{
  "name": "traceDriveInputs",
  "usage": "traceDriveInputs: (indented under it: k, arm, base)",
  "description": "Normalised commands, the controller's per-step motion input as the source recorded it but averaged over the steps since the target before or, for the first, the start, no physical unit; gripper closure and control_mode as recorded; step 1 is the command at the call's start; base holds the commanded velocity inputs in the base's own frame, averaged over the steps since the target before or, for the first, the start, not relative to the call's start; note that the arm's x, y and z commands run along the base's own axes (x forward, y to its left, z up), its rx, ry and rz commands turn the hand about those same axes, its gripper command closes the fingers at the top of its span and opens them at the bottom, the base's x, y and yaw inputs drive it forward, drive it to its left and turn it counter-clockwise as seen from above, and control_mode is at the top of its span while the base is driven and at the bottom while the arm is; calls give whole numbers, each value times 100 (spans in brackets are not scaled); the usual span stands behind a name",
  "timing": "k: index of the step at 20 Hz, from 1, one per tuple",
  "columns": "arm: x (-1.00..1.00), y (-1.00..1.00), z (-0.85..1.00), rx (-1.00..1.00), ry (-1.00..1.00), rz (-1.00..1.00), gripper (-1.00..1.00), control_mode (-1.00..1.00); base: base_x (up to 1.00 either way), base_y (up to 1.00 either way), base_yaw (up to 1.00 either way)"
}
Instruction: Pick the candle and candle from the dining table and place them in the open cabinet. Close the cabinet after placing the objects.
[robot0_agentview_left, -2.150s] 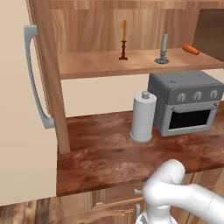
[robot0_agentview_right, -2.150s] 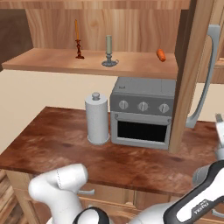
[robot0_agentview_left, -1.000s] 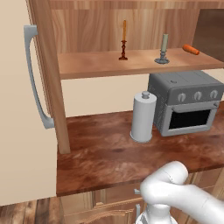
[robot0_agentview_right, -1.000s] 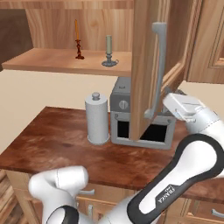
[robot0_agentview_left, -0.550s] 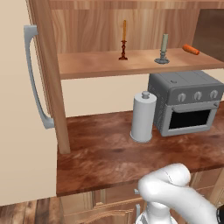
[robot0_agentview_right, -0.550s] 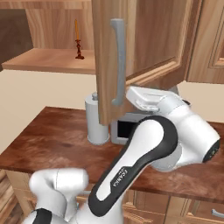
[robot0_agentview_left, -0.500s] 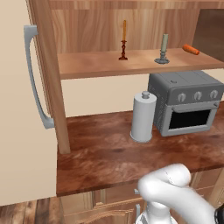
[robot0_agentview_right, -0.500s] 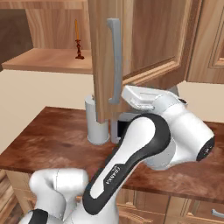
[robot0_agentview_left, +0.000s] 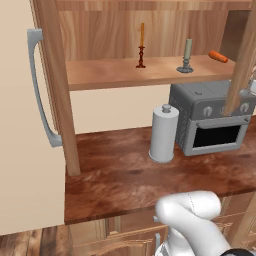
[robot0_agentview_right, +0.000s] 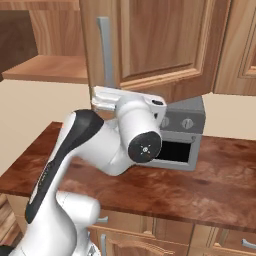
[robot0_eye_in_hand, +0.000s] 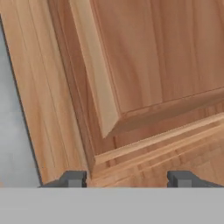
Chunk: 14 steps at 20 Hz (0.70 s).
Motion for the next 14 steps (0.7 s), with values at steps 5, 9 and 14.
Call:
traceDriveInputs:
  k: [5, 9, 14]
  arm:
    - [41, 86, 54, -15, 7, -31, -100, -100]
    - [94, 40, 39, -10, 7, -21, -100, -100]
    - [100, 0, 37, 0, 16, -15, -100, -100]
  base:
    - [0, 0, 0]
    - [0, 0, 0]
    - [0, 0, 0]
